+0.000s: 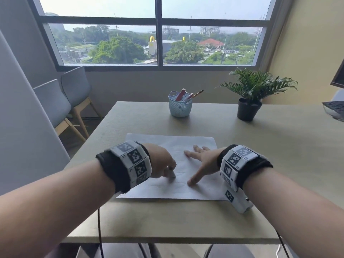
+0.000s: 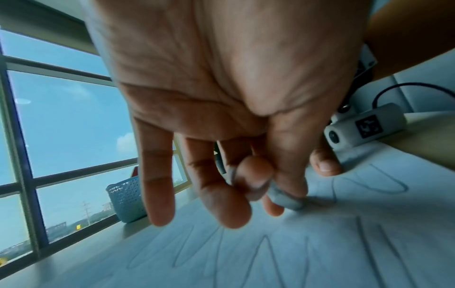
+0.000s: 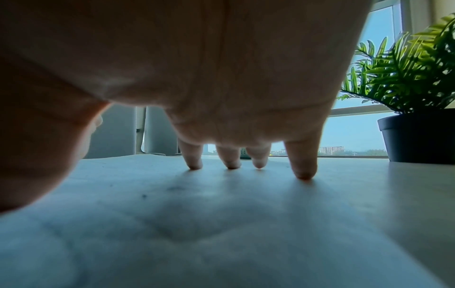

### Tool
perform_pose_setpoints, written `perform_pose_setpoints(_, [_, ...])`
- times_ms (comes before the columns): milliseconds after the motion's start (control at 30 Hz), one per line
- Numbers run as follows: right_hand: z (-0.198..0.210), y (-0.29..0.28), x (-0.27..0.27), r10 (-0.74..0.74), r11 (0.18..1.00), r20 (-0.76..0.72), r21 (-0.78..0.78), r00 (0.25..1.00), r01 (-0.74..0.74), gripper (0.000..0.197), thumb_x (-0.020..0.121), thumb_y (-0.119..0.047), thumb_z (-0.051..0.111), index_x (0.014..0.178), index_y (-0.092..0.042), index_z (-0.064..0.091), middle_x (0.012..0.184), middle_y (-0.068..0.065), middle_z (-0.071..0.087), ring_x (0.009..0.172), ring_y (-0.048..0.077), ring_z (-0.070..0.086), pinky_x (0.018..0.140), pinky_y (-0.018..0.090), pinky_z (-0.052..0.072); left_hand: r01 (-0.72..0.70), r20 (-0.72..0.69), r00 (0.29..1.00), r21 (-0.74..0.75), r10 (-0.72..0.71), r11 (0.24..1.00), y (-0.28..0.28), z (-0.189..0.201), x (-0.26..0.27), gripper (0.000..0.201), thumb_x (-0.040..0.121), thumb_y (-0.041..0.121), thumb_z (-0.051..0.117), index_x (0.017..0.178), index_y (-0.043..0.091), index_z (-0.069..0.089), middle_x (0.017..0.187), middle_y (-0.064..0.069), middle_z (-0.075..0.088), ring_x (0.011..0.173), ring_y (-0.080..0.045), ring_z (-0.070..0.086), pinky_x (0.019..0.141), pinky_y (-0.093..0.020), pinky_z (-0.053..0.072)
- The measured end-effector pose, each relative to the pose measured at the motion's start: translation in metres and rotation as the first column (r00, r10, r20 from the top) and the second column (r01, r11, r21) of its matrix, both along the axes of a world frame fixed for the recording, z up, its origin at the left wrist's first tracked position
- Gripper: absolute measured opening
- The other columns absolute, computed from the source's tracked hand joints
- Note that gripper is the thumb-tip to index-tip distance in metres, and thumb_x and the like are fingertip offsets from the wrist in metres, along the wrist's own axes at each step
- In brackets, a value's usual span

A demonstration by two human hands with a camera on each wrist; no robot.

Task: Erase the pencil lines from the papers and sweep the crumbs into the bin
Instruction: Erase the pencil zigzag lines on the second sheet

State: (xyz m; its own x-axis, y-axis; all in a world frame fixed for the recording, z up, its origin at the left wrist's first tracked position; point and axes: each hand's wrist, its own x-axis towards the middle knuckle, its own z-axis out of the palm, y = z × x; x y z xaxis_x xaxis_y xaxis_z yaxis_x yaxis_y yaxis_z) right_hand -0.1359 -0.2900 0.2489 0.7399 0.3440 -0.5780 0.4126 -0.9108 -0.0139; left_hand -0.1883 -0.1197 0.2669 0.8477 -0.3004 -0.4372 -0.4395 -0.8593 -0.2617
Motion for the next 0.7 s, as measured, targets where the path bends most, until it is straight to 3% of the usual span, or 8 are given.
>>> perform_pose_setpoints(67, [0.0,0.001,0.0,0.001,1.0,-0.005,0.002,1.0,-0.001,0.114,0.066,-0.075,0.065,0.149,-0.046,-0.009,0.16,-0.008,-0.018,0.148,0.017,-0.012,0.118,0.054,0.003,0.019,0.009,1.0,0.016,-0.019,1.0,-0.001,0.002,0.004,0.032,0.098,0.046,0.04,0.118,0.027,0.057,0.108,0.003,0.062,0.093,-0.019,0.054,0.076,-0.031,0.042])
perform_pose_setpoints(233, [0.001,0.001,0.001,0.006,1.0,0.006,-0.002,1.0,-0.006,0.114,0.066,-0.077,0.063,0.149,-0.046,-0.009,0.16,-0.009,-0.017,0.148,0.016,-0.01,0.118,0.052,0.002,0.005,0.095,0.995,-0.008,-0.004,1.0,0.001,0.0,0.016,0.032,0.1,0.045,0.037,0.111,0.022,0.058,0.1,0.001,0.061,0.08,-0.019,0.048,0.068,-0.028,0.036])
perform_pose_setpoints(367, [0.002,0.0,0.0,0.011,1.0,-0.005,-0.006,1.0,-0.011,0.113,0.067,-0.077,0.063,0.149,-0.047,-0.009,0.16,-0.009,-0.018,0.148,0.016,-0.011,0.118,0.053,0.002,0.07,0.036,0.997,0.023,-0.071,0.997,0.0,-0.002,0.008,0.029,0.101,0.042,0.038,0.106,0.022,0.057,0.087,0.004,0.055,0.077,-0.019,0.047,0.068,-0.029,0.036])
perform_pose_setpoints(500, [0.002,0.001,0.001,0.011,1.0,-0.008,-0.01,1.0,-0.011,0.113,0.066,-0.077,0.062,0.148,-0.047,-0.01,0.16,-0.009,-0.018,0.148,0.016,-0.011,0.118,0.053,0.003,0.075,0.047,0.996,0.044,-0.077,0.996,-0.001,0.001,0.013,0.031,0.1,0.044,0.037,0.113,0.025,0.058,0.1,0.003,0.062,0.08,-0.018,0.048,0.07,-0.029,0.037])
perform_pose_setpoints(700, [0.002,0.001,0.0,0.008,1.0,-0.008,-0.009,1.0,-0.008,0.114,0.066,-0.077,0.062,0.148,-0.046,-0.01,0.16,-0.009,-0.018,0.148,0.016,-0.011,0.118,0.053,0.003,0.076,0.032,0.997,0.036,-0.077,0.996,-0.005,-0.001,0.007,0.03,0.1,0.045,0.037,0.11,0.025,0.058,0.085,0.008,0.052,0.08,-0.017,0.049,0.068,-0.029,0.035])
